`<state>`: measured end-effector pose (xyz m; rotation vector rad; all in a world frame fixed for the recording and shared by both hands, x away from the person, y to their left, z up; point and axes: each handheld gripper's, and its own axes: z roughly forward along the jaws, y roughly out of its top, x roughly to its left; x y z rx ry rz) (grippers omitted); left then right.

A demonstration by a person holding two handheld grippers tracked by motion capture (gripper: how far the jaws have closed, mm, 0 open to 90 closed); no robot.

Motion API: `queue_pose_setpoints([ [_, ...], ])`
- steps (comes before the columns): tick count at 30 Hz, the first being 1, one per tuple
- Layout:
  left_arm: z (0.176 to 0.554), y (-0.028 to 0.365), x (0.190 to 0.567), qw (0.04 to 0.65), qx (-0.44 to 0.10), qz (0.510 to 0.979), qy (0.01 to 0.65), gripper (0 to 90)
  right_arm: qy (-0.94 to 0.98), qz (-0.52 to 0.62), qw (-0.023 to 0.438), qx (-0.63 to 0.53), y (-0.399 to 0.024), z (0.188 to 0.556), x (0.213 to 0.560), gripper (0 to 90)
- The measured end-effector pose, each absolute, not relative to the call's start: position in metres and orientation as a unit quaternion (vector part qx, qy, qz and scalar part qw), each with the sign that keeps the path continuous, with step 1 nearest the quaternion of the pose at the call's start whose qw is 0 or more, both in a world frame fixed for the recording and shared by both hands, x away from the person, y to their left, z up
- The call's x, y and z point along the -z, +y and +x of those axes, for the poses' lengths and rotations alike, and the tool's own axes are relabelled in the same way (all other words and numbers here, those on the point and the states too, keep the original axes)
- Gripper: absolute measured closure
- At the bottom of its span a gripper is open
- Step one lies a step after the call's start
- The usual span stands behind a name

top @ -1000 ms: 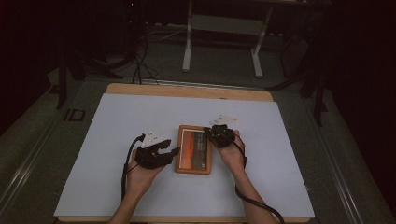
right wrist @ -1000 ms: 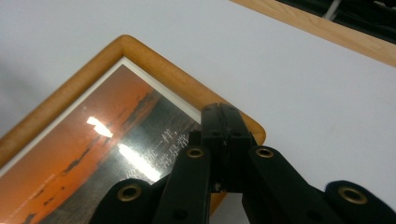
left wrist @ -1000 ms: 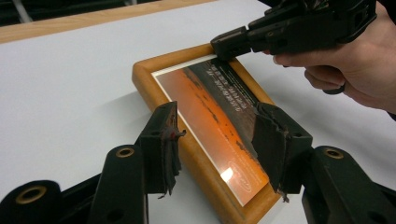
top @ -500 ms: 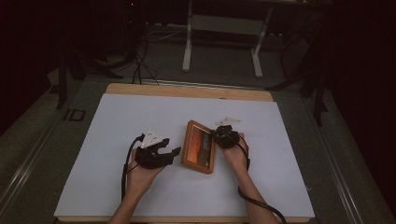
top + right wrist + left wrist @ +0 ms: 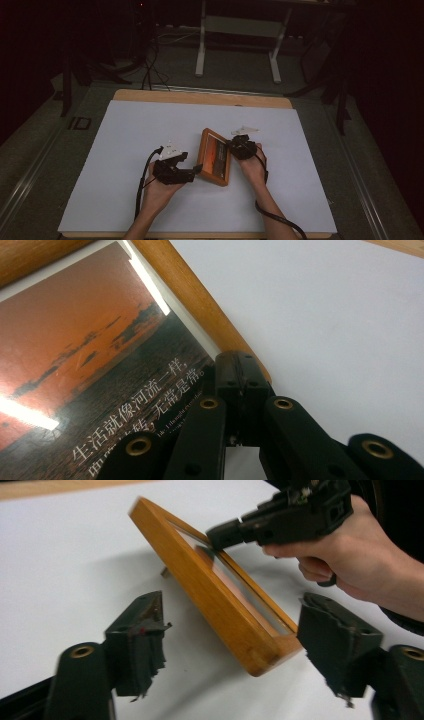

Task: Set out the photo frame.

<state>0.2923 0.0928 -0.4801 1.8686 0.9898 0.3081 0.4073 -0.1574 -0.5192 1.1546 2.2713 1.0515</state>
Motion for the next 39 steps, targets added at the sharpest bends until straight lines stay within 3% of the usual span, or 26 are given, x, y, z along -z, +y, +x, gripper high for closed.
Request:
queue_pose_setpoints([
  [2,0.294,0.089,0.483,0.475,-0.119,0.77,0.409,21.1,0.809,0.411,0.191,-0.375,-0.158,0.407,0.519,90.0],
  [9,0.304,0.079,0.499,0.466,-0.079,0.772,0.424,21.8,0.809,0.411,0.192,-0.375,-0.158,0.407,0.519,90.0],
  [18,0.315,0.074,0.503,0.468,-0.038,0.772,0.429,41.2,0.807,0.413,0.192,-0.377,-0.158,0.407,0.52,90.0],
  [34,0.322,0.074,0.503,0.457,-0.014,0.77,0.445,45.4,0.811,0.405,0.192,-0.376,-0.158,0.407,0.519,90.0],
  [39,0.323,0.076,0.505,0.449,-0.009,0.766,0.46,51.2,0.807,0.405,0.191,-0.386,-0.162,0.406,0.515,86.3],
])
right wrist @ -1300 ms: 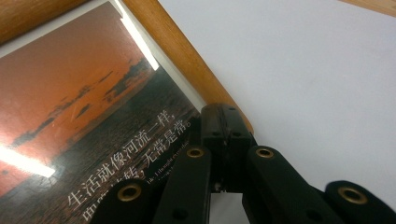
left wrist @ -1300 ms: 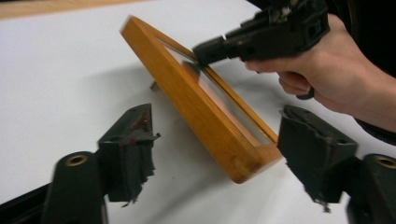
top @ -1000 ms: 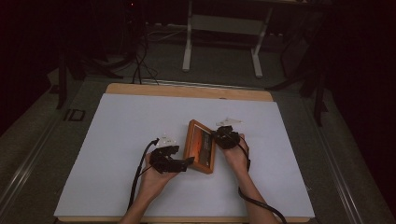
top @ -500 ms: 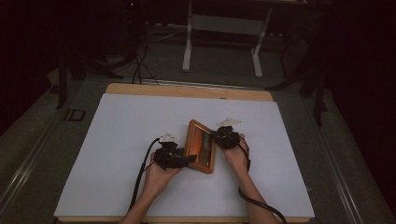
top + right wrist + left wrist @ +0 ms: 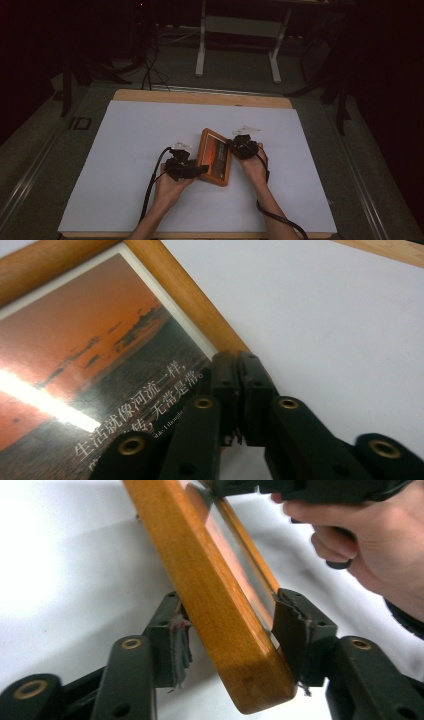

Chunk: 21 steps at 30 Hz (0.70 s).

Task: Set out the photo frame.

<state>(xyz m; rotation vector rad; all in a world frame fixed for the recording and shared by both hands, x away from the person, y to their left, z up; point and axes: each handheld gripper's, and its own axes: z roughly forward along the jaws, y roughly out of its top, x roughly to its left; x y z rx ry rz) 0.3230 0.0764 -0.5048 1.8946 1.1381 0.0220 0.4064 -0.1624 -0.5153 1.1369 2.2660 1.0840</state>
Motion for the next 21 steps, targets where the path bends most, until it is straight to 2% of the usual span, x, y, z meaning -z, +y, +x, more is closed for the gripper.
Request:
queue_pose_setpoints([
  [5,0.324,0.077,0.506,0.46,-0.003,0.759,0.461,53.4,0.808,0.404,0.191,-0.385,-0.167,0.406,0.513,84.9],
  [10,0.32,0.074,0.503,0.466,-0.016,0.76,0.452,56.4,0.806,0.398,0.197,-0.392,-0.176,0.4,0.507,79.4],
  [12,0.317,0.071,0.5,0.47,-0.025,0.762,0.444,57.6,0.805,0.392,0.198,-0.398,-0.182,0.396,0.502,72.3],
  [15,0.313,0.068,0.497,0.475,-0.037,0.765,0.434,59.5,0.802,0.39,0.191,-0.41,-0.189,0.391,0.496,66.4],
  [21,0.305,0.058,0.49,0.483,-0.054,0.773,0.408,64.2,0.801,0.371,0.2,-0.425,-0.201,0.375,0.478,58.5],
])
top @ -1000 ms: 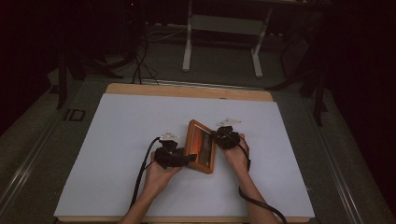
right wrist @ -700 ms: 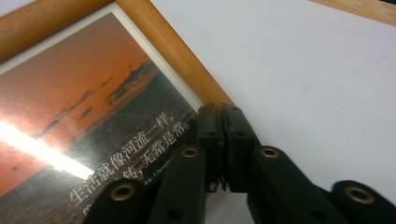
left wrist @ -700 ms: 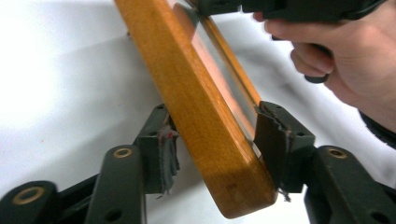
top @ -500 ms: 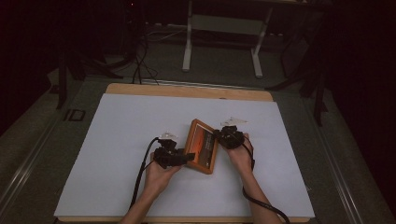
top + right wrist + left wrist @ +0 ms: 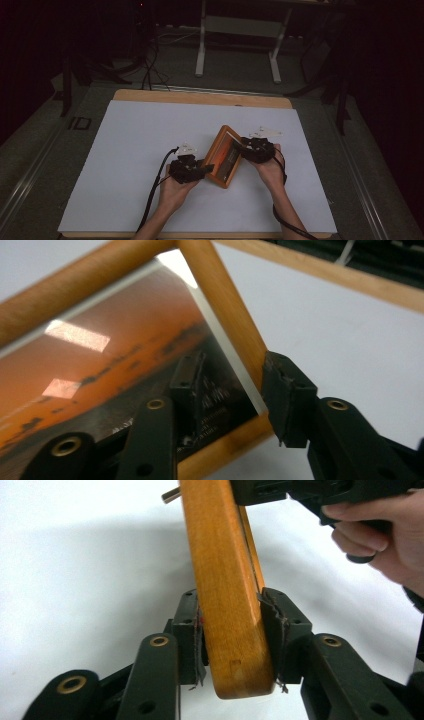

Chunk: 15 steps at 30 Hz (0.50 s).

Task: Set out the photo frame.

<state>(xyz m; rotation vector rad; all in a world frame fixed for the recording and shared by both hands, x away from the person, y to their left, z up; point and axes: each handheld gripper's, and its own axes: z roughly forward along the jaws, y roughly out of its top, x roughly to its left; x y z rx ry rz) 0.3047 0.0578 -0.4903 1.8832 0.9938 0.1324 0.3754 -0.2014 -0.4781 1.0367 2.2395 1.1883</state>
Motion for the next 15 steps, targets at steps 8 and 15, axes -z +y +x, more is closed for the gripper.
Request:
queue_pose_setpoints([
  [8,0.292,0.041,0.481,0.476,-0.095,0.791,0.372,67.3,0.796,0.352,0.219,-0.44,-0.219,0.353,0.454,55.4],
  [15,0.288,0.033,0.477,0.475,-0.113,0.797,0.354,67.9,0.78,0.345,0.227,-0.47,-0.238,0.332,0.431,55.7],
])
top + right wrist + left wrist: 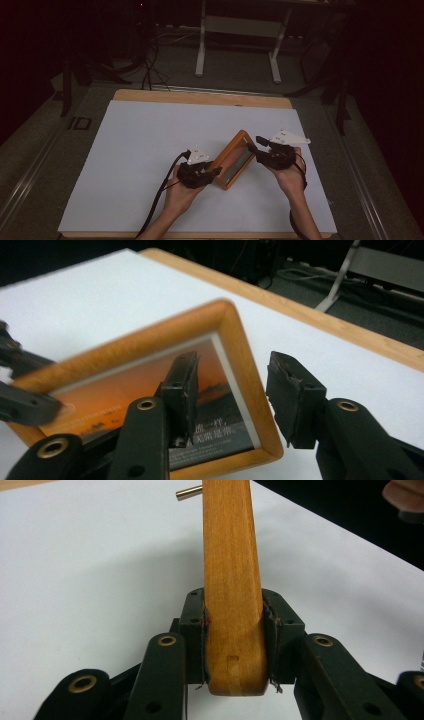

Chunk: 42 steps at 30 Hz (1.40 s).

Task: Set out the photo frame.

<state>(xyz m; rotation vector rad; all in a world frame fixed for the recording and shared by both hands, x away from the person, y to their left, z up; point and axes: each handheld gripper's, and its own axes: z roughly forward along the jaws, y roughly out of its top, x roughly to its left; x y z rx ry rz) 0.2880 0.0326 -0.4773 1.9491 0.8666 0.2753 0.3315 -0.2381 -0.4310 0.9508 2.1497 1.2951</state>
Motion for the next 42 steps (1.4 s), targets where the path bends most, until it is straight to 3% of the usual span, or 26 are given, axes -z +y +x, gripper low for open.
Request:
queue_pose_setpoints([
  [8,0.277,0.015,0.472,0.467,-0.153,0.812,0.314,68.3,0.757,0.348,0.241,-0.497,-0.245,0.321,0.42,55.3],
  [16,0.276,0.01,0.473,0.481,-0.147,0.813,0.293,68.6,0.753,0.346,0.248,-0.502,-0.247,0.314,0.419,57.4],
  [24,0.274,0.007,0.474,0.488,-0.148,0.815,0.276,68.7,0.752,0.345,0.257,-0.5,-0.25,0.313,0.419,65.7],
  [25,0.273,0.005,0.474,0.489,-0.15,0.817,0.265,68.7,0.756,0.34,0.258,-0.497,-0.25,0.312,0.42,74.7],
  [27,0.274,0.005,0.475,0.492,-0.148,0.818,0.259,68.7,0.76,0.337,0.262,-0.49,-0.25,0.311,0.421,79.5],
  [42,0.28,0.001,0.479,0.511,-0.136,0.823,0.207,68.4,0.772,0.335,0.277,-0.463,-0.257,0.299,0.433,87.9],
])
